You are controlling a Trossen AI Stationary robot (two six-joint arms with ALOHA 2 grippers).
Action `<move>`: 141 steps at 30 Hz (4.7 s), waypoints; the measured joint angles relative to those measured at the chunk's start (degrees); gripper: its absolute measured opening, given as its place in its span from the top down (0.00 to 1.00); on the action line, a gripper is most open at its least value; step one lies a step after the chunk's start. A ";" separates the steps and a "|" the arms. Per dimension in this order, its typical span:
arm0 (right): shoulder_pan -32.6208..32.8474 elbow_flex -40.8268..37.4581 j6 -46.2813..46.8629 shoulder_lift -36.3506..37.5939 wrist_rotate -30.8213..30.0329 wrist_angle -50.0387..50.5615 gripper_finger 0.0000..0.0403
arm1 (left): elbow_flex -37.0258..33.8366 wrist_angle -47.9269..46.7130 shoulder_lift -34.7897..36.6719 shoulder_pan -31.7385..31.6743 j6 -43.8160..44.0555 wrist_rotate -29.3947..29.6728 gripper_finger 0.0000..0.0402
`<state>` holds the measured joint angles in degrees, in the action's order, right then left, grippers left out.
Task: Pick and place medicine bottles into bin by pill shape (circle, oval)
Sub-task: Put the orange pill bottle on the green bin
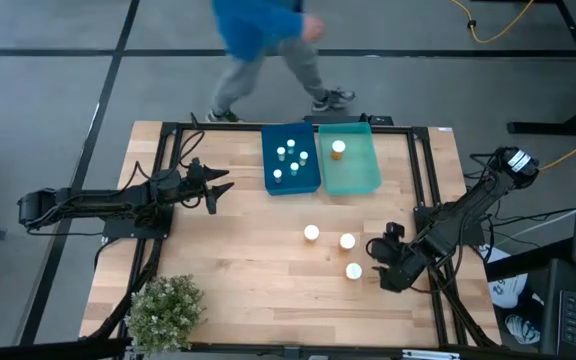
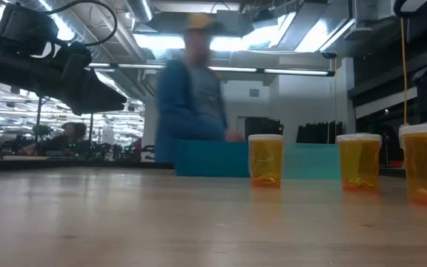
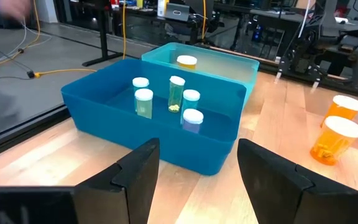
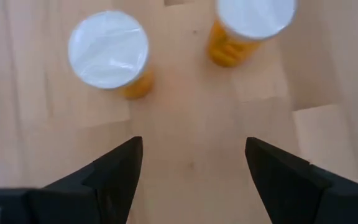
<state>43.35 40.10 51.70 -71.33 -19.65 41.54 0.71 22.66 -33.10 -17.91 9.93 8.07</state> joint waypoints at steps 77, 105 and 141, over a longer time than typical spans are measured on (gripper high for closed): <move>-9.07 1.49 -12.59 -11.86 9.79 -22.47 0.49 | 0.00 -0.14 0.02 0.00 -0.01 -0.02 0.48; -23.21 37.20 -27.78 -7.36 -15.21 32.84 0.49 | 0.00 -0.21 0.00 0.00 -0.02 -0.02 0.48; -80.68 8.94 -50.67 -5.81 20.36 -13.30 0.48 | 0.00 -0.34 0.01 0.00 0.00 -0.01 0.48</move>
<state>-37.32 49.04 1.04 -77.15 0.71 28.24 0.71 22.33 -33.09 -17.91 9.93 8.06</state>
